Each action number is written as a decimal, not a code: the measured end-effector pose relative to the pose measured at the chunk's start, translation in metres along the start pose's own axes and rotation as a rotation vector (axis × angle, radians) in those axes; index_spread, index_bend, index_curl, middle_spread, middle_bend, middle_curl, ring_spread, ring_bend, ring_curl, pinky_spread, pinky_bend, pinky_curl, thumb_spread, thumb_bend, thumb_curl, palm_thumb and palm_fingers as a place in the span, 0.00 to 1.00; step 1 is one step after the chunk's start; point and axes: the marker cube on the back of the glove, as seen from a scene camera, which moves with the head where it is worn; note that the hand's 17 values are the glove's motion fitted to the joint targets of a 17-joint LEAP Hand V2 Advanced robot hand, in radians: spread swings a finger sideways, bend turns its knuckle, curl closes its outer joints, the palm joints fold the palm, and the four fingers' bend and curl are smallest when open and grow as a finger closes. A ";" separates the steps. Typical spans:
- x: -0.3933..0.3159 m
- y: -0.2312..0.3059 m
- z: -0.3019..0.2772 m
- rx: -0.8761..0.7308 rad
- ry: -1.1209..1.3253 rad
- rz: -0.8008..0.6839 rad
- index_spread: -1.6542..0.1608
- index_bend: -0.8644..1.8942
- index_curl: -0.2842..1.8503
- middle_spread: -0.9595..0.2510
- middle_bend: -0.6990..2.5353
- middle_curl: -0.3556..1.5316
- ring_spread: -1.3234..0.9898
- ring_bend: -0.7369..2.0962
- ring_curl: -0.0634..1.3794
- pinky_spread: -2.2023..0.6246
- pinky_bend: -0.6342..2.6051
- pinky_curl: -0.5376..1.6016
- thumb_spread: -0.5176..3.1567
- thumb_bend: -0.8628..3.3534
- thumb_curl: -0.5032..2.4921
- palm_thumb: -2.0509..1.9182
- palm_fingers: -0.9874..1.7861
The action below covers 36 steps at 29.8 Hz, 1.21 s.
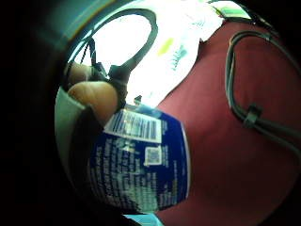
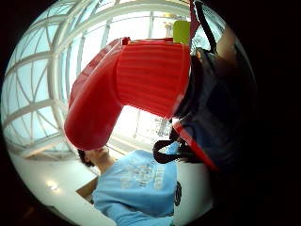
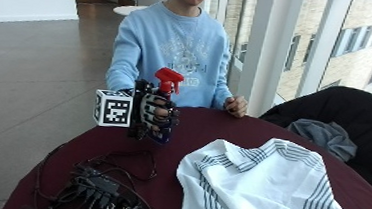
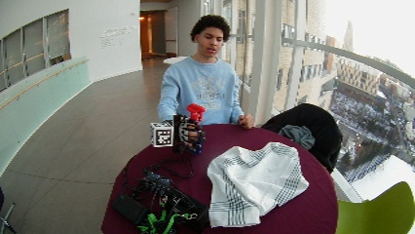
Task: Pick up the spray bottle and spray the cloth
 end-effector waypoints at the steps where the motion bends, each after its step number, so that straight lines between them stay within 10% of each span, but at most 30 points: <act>1: -0.004 -0.003 -0.002 -0.007 0.006 0.001 0.76 0.37 0.30 0.71 0.31 0.41 0.55 0.40 0.30 0.85 0.25 0.39 0.42 0.21 0.31 0.73 0.74; 36: -0.047 -0.134 0.004 -0.349 0.479 0.515 0.81 0.37 0.33 0.74 0.33 0.43 0.58 0.42 0.32 0.84 0.26 0.41 0.46 0.20 0.29 0.68 0.78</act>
